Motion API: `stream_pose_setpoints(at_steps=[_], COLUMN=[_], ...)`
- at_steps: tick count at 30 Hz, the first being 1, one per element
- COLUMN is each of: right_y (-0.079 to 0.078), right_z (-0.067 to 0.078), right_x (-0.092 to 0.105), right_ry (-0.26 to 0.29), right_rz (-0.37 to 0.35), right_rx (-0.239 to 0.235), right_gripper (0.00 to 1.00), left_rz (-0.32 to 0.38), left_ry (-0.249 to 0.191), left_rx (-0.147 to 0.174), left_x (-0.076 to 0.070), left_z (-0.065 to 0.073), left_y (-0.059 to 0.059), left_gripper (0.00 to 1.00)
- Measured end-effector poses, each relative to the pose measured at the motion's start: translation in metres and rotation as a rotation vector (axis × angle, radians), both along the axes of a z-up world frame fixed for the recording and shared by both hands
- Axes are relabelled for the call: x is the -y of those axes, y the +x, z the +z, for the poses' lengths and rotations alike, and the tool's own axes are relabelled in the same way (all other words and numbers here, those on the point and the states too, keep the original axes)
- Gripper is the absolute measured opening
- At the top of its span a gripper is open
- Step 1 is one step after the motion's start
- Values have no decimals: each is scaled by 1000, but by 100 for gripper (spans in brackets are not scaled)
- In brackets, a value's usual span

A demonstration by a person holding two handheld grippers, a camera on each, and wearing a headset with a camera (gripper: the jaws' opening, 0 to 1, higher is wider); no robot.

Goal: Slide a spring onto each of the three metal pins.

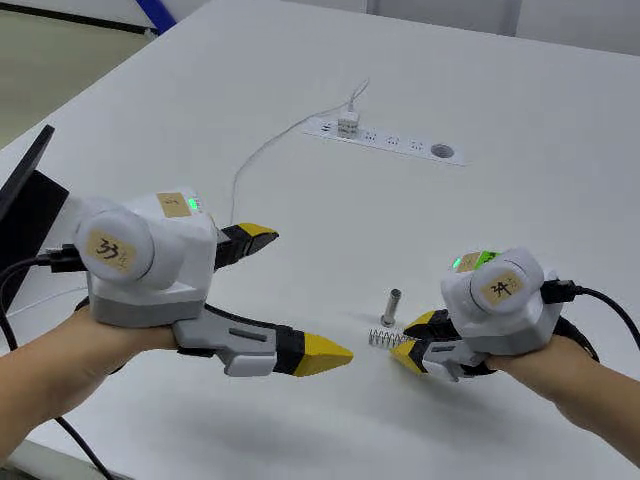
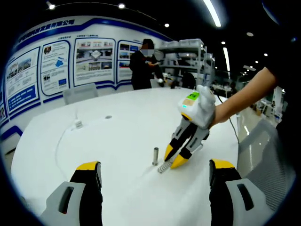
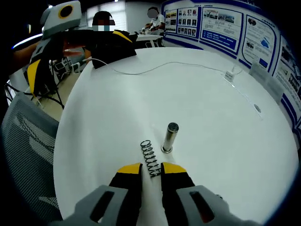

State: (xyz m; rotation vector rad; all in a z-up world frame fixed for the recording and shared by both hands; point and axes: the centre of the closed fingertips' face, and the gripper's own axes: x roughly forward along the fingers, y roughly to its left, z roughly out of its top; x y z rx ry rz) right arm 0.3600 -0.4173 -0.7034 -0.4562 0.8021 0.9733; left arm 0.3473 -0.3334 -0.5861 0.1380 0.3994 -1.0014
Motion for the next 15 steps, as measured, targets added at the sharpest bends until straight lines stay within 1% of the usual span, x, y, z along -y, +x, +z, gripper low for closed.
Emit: stream_pose_setpoints(at_steps=[1,3,4,5,12,15], right_y=[-2,-5,-5,-6,-7,-8], right_z=[-2,-5,-4,-5,-5,-4], right_x=[1,2,0,1,0,1], right_ry=[-5,-19,-4,-11,-9,-22], right_rz=[6,18,16,17,27,34], right_rx=[-11,-18,-20,-26,-22,-10], right_gripper=[16,15,14,13,11,11], left_rz=[-1,-3,-5,-6,-19,-23], left_ry=[0,-2,-2,-1,3,3], left_rx=[-1,-3,-4,-5,-3,-1], left_x=[1,2,2,3,7,8], left_z=[0,0,-1,-1,0,2], left_y=[0,-1,-1,-2,-5,-6], left_gripper=[97,97,97,96,96,96])
